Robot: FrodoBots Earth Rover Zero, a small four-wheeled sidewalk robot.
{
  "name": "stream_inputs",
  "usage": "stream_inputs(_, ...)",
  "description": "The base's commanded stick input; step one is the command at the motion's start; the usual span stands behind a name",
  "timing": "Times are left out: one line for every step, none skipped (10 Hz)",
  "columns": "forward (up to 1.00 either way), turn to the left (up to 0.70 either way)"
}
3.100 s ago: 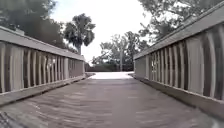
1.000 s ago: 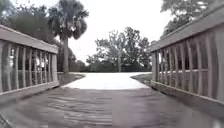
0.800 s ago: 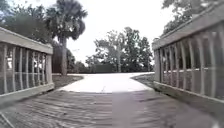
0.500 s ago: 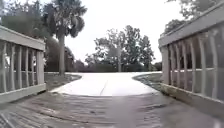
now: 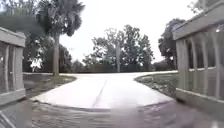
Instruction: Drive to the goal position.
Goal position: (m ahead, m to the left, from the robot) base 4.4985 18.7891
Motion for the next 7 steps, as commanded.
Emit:
stream_inputs(1.00, 0.00)
stream_inputs(1.00, 0.00)
stream_inputs(1.00, 0.00)
stream_inputs(1.00, 0.00)
stream_inputs(1.00, 0.16)
stream_inputs(1.00, 0.27)
stream_inputs(1.00, 0.27)
